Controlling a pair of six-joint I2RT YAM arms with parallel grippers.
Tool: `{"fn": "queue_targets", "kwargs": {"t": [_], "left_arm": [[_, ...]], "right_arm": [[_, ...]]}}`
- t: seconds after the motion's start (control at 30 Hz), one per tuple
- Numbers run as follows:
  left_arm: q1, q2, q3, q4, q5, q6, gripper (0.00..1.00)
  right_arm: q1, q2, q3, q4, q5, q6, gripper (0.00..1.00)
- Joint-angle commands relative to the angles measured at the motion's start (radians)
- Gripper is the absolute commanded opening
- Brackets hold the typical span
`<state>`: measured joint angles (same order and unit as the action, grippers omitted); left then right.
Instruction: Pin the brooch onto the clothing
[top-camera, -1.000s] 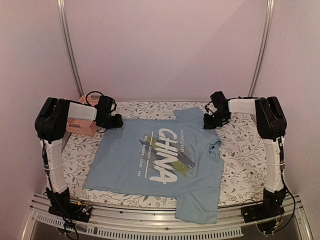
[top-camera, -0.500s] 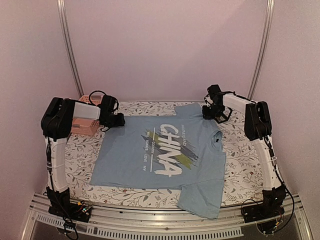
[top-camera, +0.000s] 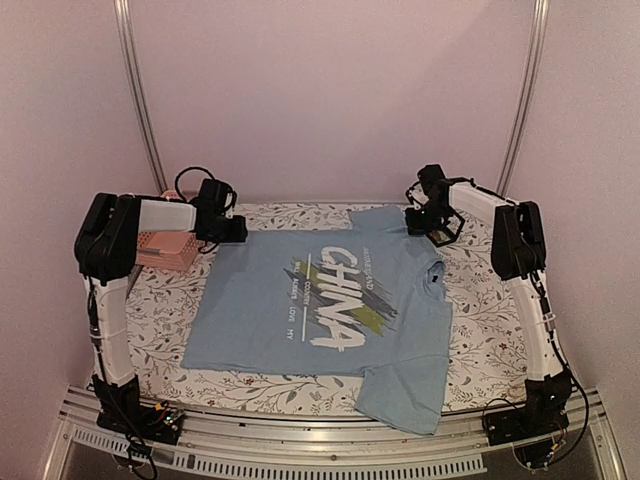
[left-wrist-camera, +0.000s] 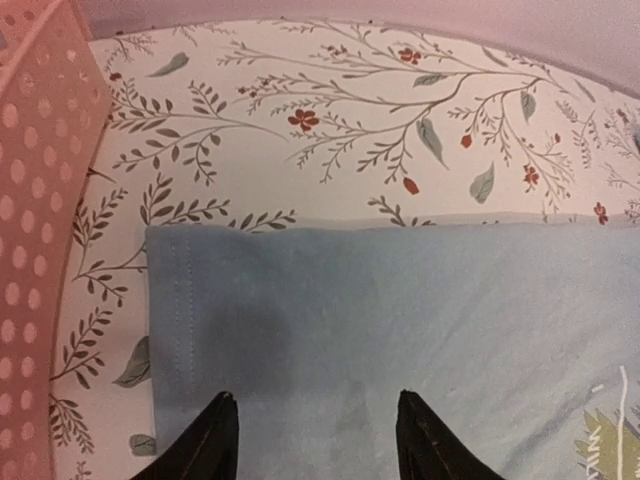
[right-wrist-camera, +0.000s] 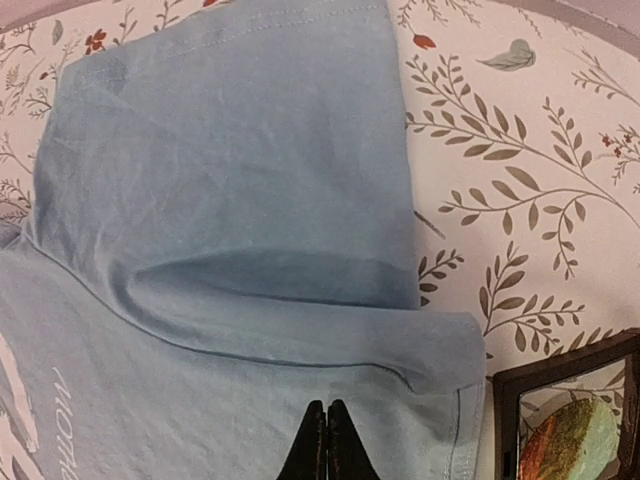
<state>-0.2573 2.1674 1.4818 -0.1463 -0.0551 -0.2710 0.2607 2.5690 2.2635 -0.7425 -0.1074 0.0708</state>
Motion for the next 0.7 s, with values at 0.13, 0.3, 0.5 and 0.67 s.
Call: {"fn": "queue_targets", "kwargs": {"t": [0.13,0.3,0.5,0.67], "left_arm": [[-0.065,-0.366,-0.258,0.030,-0.058,-0.091,0.54],[-0.184,-0.572,-0.567,0.077,-0.101,-0.221,0.53],[-0.262,-0.692,-0.773,0.028,-0.119,-0.313,0.53],[-0.271,-0.737,-0.896,0.057,-0.090,-0.357,0.52]], "right_arm": [[0.057,-0.441,-0.362,0.129,-0.028,0.011,0.05],[0.154,-0.672,-0.752,0.148,-0.026,0.068,0.03],[0.292,-0.861,-1.160,0.194,0.019,0.203,0.00],[0.326,-0.961,-1.398,0.304,0.010,0.350,0.00]]}}
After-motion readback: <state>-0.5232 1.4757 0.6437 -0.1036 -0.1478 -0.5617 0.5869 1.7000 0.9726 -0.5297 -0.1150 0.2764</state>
